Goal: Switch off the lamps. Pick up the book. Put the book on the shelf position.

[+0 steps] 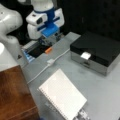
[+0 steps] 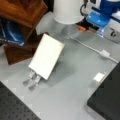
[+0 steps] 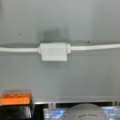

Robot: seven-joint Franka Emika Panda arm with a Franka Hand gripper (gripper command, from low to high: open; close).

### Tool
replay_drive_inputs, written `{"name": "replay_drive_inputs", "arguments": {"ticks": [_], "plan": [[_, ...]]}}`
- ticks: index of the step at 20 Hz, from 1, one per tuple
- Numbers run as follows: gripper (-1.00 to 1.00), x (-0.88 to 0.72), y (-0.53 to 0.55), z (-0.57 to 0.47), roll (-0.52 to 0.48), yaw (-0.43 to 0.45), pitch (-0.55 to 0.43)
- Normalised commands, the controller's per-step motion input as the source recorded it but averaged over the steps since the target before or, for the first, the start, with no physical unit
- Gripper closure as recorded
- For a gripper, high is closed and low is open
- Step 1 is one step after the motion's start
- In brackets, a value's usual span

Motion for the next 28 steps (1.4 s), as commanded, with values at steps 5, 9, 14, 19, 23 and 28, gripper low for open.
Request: {"name": "replay_drive_inputs", "arguments": {"ticks": [5,9,14,19,23,28], "plan": [[-1.0,0.7,-0.28,0.36,-0.036,0.106,0.27],[-1.0,0.53,-0.26,0.28,-0.035,0.127,0.212],[-1.0,0.45,-0.24,0.18,-0.061,0.108,0.193],[-1.0,0.45,-0.15,0.11,-0.081,0.093,0.166],[-1.0,0.5,-0.08,0.14,-0.122,0.07,0.185],[-1.0,0.53,0.02,0.14,-0.181,0.127,0.223]]}}
